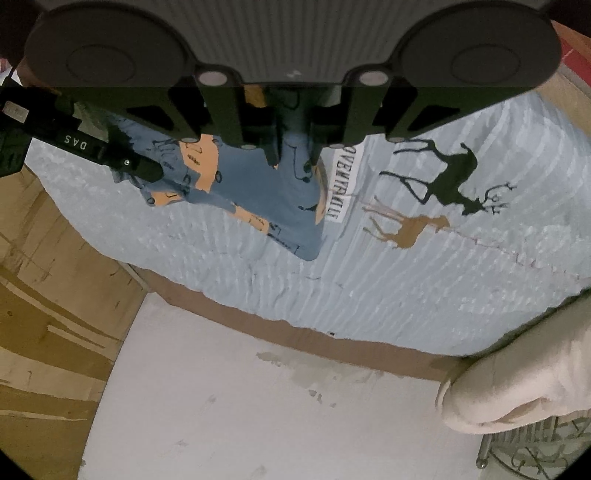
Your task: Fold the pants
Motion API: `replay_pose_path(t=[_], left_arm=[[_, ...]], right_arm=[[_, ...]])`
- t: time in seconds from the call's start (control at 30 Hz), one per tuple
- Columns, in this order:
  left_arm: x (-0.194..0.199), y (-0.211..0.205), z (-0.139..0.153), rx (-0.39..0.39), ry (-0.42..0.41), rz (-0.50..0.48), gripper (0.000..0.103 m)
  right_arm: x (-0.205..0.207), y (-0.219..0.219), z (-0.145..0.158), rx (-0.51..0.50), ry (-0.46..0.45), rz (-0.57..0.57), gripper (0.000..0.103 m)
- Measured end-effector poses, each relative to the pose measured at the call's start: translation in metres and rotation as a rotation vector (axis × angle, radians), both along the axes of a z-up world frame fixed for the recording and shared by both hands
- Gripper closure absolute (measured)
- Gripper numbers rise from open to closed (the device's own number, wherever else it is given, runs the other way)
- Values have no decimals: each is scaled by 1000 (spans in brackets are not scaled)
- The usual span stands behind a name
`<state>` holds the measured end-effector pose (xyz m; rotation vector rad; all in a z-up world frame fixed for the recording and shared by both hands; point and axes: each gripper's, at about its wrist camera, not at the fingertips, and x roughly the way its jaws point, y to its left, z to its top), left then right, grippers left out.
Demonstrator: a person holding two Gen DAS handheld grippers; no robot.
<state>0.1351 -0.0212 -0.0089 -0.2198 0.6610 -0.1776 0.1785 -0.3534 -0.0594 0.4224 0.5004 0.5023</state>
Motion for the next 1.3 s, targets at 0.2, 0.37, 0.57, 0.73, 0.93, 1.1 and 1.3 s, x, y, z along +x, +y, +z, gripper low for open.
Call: replay_pose_path(t=[0.2,0.37,0.57,0.73,0.93,1.1,1.3], left_arm=[[6,-1,13,16,-31,-13,89],[15,-1,30,48,-84,10,90],[40,7,47,77,-152,40,90],[63,26,46,28,-228,148,90],[89,45,33,10,-233,240,92],[99,48,25,17,-183,261,92],[99,44,26,41,-197,238,96]], right_arm=[[-3,4,9,-7,-23,-10,81],[-1,12,25,-10,-66,8,82],[19,28,45,-11,-117,1,82],[54,50,62,-37,-143,-19,82],[98,95,79,-150,-162,-5,82],[119,124,80,-243,-129,15,82],[122,130,65,-263,-63,9,82]])
